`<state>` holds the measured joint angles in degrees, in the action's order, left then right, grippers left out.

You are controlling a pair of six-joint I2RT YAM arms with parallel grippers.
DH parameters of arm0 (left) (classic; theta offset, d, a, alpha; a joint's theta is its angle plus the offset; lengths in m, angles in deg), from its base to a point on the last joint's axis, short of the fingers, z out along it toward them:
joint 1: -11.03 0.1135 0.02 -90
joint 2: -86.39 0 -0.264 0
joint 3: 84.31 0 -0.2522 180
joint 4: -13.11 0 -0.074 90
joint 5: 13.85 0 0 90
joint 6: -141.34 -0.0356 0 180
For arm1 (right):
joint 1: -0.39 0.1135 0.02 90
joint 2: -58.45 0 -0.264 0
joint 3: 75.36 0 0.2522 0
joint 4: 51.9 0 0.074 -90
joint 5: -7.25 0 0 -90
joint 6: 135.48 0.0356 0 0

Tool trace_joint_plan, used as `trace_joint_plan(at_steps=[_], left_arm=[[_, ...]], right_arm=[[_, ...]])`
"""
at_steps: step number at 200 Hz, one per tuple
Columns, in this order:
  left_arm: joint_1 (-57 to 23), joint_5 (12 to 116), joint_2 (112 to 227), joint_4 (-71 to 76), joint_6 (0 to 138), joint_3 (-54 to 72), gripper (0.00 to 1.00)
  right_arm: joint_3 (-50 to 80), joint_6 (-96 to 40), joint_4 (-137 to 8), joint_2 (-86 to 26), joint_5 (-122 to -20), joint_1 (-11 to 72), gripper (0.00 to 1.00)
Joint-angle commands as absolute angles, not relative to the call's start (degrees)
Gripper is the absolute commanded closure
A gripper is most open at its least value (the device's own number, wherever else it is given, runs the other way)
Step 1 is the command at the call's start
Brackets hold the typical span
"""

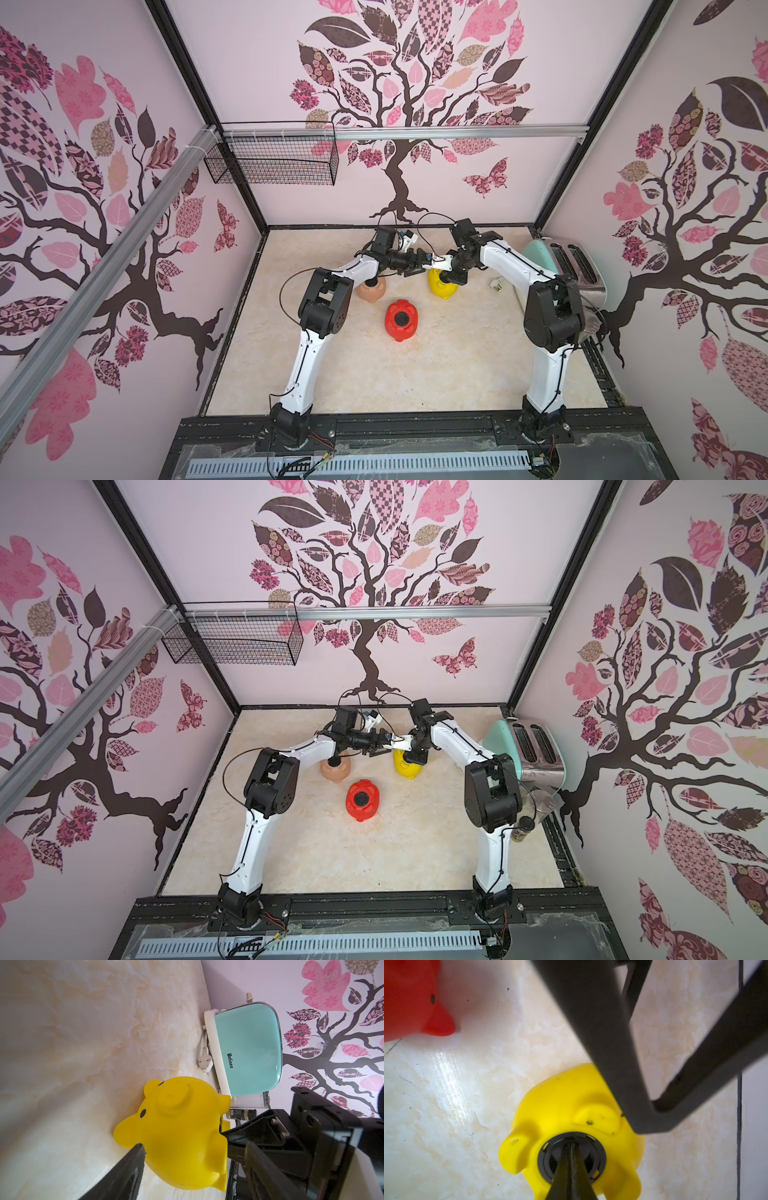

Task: Close piggy banks
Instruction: Screw the knob on the piggy bank.

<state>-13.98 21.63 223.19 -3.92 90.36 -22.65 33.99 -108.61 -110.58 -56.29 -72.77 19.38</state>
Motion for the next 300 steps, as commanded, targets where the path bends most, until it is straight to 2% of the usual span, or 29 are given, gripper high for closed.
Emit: trace_joint_plan(at_steps=[1,87,164,192,300], left_arm=[[-14.46,20.70,225.09,-4.07,89.48,-24.33,0.21],[-15.59,19.81,225.90,-6.39,87.43,-25.89,0.16],[-16.39,21.70,228.89,-12.52,85.54,-28.90,0.17],[-16.30,22.39,231.46,-17.24,84.21,-33.41,0.20],[-16.30,22.63,231.77,-17.66,84.02,-33.31,0.22]], right_arm=[[32.62,-107.11,-113.68,-61.27,-72.96,19.29,1.00],[32.78,-106.99,-113.82,-61.35,-73.08,19.29,1.00],[32.65,-106.67,-113.98,-61.24,-73.12,19.27,1.00],[32.61,-106.62,-113.91,-61.13,-73.43,19.29,1.00],[32.06,-103.04,-112.36,-61.06,-73.97,19.29,1.00]])
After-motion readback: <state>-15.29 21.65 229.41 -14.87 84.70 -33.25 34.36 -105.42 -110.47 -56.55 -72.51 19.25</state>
